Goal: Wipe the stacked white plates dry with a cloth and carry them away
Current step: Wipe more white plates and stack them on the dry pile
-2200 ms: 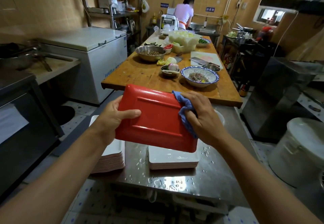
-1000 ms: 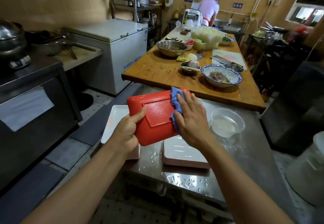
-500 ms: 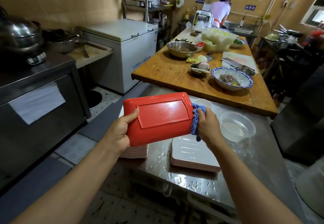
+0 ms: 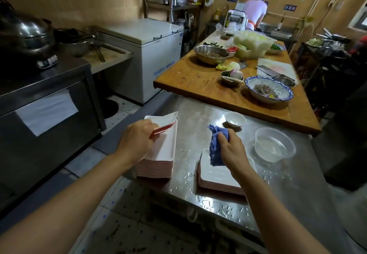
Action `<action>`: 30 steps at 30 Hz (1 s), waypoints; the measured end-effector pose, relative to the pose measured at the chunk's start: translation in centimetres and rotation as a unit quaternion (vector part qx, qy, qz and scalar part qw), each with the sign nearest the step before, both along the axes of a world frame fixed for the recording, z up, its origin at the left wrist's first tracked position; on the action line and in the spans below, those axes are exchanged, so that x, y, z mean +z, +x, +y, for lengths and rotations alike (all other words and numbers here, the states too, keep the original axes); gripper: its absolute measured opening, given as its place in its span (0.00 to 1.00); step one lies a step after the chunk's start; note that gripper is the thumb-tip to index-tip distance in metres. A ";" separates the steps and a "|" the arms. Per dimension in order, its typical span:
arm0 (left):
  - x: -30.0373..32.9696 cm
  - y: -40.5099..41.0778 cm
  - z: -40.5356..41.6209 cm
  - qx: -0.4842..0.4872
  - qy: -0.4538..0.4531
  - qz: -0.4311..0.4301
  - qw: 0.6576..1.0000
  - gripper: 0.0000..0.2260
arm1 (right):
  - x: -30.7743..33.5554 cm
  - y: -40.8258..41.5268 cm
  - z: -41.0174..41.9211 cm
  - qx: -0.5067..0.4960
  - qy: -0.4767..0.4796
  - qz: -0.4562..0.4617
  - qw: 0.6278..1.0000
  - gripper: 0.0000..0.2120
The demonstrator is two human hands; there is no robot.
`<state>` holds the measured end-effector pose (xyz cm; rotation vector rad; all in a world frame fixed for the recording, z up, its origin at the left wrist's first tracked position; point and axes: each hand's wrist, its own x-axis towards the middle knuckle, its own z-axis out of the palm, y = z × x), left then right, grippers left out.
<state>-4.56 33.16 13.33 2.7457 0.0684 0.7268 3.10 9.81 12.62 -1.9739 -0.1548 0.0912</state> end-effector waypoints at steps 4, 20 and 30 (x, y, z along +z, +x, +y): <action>-2.1 -0.7 0.0 -0.003 0.078 0.071 0.994 0.08 | -0.3 -0.3 -0.1 -0.001 -0.010 -0.004 1.000 0.10; -8.3 -0.7 0.2 -0.041 0.156 0.208 0.965 0.13 | -2.4 -0.8 0.0 -0.026 0.007 0.000 1.000 0.06; -9.4 2.4 1.7 -0.049 0.162 0.263 0.950 0.21 | -2.5 -1.1 -0.1 -0.060 0.020 0.026 0.998 0.04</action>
